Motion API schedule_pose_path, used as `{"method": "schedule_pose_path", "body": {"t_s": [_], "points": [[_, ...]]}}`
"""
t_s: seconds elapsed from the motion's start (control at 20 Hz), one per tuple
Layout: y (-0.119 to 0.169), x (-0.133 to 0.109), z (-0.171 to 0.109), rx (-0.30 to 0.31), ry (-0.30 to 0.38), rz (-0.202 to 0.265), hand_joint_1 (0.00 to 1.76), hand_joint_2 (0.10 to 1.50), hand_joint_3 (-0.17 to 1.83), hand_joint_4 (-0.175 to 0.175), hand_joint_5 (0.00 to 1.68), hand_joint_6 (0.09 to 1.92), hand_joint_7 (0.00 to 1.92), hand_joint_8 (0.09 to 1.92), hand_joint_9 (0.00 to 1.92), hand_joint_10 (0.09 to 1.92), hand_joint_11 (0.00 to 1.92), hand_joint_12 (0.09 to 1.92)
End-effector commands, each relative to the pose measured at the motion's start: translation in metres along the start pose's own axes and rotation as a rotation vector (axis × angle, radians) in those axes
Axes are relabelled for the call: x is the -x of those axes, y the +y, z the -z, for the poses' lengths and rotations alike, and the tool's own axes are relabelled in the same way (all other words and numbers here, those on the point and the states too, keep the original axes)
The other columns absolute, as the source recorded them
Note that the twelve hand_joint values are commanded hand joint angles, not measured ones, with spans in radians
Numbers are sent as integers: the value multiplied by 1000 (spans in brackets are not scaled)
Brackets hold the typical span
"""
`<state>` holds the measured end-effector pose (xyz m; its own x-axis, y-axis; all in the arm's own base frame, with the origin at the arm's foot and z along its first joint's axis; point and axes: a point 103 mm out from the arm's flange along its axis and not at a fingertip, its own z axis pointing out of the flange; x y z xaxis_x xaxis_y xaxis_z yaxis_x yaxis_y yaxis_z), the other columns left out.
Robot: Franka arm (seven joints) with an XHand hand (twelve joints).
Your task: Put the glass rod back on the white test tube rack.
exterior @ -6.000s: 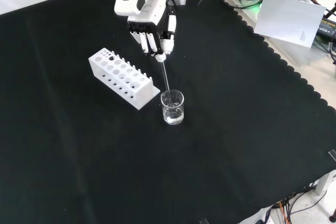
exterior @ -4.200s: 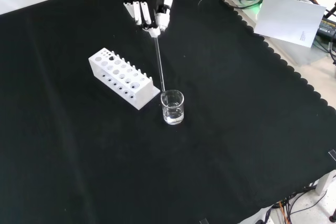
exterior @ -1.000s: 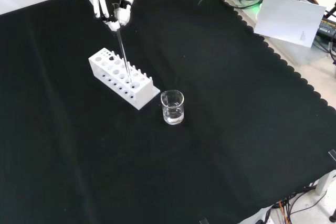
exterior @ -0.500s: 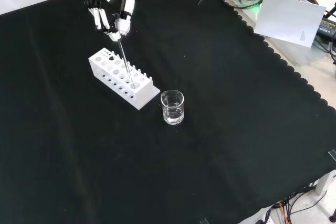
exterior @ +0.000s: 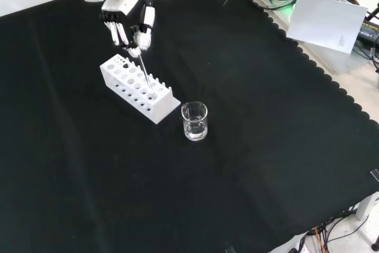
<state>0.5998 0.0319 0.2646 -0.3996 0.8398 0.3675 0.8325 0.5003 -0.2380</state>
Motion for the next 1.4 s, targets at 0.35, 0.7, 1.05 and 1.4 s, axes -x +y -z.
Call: {"method": "schedule_pose_path", "body": {"t_s": [0.35, 0.7, 1.05, 1.4], "points": [[4, -3, -11, -25, -12, -3, 1296, 1143, -175, -175, 1380, 87, 1026, 1264, 1606, 1054, 1587, 959], [1, -2, -18, -33, -5, -1, 1297, 1138, -175, -175, 1380, 87, 1043, 1240, 1613, 1051, 1590, 959], [1, -6, -19, -37, 6, 11, 1310, 1096, -175, -175, 1386, 87, 1195, 961, 1661, 972, 1627, 898], [3, -10, -17, -41, -14, 19, 1411, 935, -175, -175, 892, 721, 1175, 675, 1702, 833, 1681, 771]]}}
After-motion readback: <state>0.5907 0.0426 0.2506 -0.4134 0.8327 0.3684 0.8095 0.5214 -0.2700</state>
